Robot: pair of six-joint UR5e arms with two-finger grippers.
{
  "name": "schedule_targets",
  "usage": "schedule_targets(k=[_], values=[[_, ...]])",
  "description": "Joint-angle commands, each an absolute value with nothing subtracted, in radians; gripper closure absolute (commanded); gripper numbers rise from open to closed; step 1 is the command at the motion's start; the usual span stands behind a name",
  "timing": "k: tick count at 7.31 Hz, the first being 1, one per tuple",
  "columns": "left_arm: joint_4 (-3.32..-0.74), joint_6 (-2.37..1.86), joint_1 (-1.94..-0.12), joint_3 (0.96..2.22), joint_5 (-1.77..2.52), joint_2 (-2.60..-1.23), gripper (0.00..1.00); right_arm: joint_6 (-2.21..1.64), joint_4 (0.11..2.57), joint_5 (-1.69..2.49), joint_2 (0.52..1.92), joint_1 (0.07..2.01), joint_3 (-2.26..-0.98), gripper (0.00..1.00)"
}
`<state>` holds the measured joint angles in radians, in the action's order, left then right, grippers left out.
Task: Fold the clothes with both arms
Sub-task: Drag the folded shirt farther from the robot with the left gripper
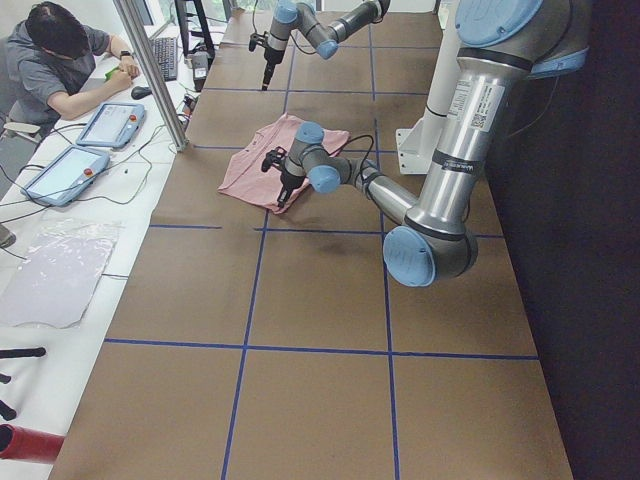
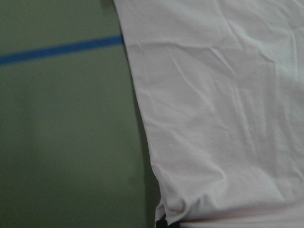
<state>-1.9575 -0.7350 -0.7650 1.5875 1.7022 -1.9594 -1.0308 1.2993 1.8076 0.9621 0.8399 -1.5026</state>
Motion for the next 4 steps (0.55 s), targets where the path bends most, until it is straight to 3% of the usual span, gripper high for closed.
schedule_targets(k=[1,2,3,4], values=[[-2.114,-0.628,-0.902,1.196,1.701,-2.179,1.0,-1.034,1.299,1.807,0.96,0.838,-1.503,0.0],[-2.238,-0.624,-0.92,0.957,1.675,-2.319,1.0,-1.034,1.299,1.809,0.96,0.838,-1.503,0.0],[-2.268,-0.627,-0.926,0.802,1.652,-2.456,1.0,-1.035,1.299,1.809,0.956,0.838,-1.505,0.0],[-2.279,-0.626,-0.937,0.775,1.651,-2.474,1.0,-1.035,1.299,1.809,0.953,0.838,-1.503,0.0]])
